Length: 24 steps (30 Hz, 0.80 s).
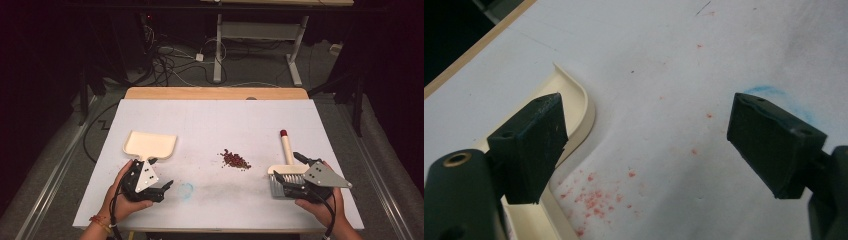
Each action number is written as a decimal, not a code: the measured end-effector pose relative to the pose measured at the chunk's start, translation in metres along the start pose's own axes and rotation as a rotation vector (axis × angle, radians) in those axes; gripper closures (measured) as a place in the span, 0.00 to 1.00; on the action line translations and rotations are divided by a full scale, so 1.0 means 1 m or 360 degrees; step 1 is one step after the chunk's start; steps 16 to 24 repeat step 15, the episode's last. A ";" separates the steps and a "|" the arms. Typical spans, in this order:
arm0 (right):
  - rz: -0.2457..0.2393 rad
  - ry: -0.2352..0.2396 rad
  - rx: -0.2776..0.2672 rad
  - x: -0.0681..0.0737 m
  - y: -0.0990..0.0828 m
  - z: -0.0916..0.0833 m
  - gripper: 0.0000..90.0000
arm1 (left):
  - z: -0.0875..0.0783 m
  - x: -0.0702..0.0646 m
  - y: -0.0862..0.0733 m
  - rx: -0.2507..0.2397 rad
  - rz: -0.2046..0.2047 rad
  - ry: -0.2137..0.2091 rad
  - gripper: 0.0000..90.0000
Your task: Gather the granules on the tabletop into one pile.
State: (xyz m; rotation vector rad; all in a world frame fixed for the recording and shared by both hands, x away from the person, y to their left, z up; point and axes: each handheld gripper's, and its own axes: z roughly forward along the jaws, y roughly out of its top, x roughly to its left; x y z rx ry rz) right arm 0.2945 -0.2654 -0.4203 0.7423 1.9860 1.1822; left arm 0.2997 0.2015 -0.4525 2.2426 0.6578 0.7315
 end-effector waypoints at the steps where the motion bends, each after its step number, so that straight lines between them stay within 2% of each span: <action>1: 0.0004 0.0000 -0.0002 0.000 0.000 0.000 0.22 | 0.000 0.000 0.000 0.0003 0.0002 0.0001 0.18; 8: -0.0029 -0.0019 0.0026 0.000 -0.001 0.002 0.22 | 0.003 0.000 0.001 0.0017 0.0000 -0.0008 0.18; 24: -0.0009 -0.0023 0.0010 -0.002 0.000 0.001 0.22 | 0.004 0.000 0.002 0.0022 0.0000 -0.0012 0.18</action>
